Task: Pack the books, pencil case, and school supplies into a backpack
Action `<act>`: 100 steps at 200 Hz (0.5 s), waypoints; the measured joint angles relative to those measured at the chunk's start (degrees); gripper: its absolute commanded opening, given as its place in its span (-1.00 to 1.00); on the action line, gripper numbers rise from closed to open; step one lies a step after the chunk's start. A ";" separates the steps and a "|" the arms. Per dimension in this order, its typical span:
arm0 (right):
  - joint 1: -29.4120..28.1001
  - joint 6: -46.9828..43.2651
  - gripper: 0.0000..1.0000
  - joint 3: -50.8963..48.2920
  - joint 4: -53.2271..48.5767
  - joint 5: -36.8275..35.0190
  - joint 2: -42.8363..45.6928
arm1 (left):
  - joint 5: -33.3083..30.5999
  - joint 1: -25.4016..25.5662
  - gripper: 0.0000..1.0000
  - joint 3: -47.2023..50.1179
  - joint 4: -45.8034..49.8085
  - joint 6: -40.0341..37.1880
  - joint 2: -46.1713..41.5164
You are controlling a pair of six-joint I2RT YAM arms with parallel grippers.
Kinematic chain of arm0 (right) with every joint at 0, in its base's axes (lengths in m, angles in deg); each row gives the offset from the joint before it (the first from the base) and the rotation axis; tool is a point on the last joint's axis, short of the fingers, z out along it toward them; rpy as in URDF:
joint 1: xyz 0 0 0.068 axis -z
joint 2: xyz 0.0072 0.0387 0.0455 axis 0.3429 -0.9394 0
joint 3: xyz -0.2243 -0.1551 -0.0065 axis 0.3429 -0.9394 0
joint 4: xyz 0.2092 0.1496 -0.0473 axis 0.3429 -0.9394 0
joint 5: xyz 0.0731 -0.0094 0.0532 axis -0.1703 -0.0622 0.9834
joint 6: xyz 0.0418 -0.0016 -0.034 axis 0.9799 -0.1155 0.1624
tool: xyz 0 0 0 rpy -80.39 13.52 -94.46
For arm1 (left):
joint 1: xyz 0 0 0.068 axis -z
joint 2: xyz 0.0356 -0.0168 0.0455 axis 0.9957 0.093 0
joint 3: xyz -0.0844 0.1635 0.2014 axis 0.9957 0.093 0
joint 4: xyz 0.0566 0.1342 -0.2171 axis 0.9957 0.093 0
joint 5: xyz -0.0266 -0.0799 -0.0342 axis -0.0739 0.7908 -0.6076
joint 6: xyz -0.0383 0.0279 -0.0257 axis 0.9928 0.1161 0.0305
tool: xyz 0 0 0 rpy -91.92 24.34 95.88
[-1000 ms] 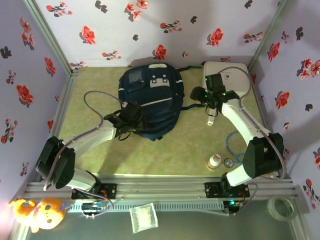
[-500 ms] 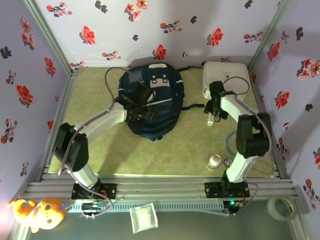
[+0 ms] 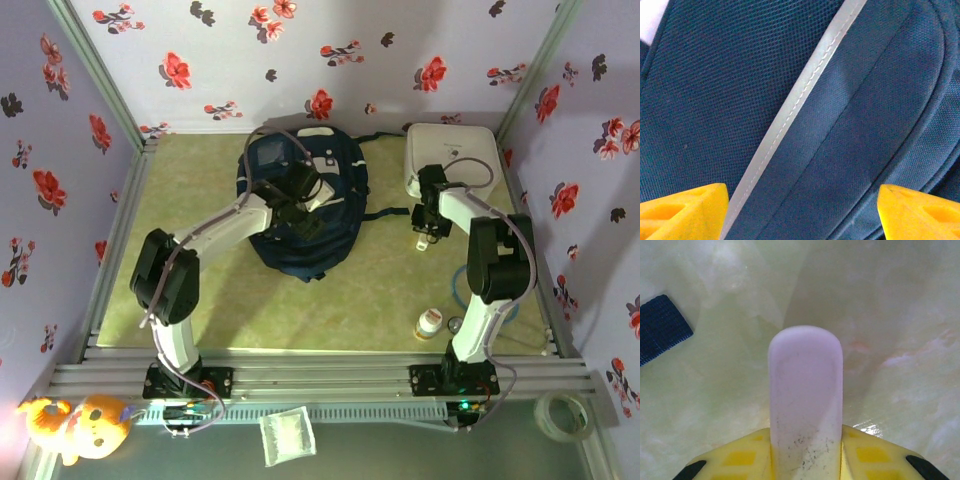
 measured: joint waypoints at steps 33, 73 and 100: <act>1.03 0.74 -0.53 -1.55 1.14 1.38 1.81 | 1.36 0.15 0.42 -1.05 0.39 -4.83 2.25; 1.77 2.16 -0.56 -3.23 1.81 3.19 6.14 | 1.97 0.33 0.38 -2.86 1.73 -7.76 4.22; 1.77 3.02 -0.56 -3.72 2.51 4.76 8.61 | 3.41 0.33 0.47 -2.86 1.90 -9.70 4.26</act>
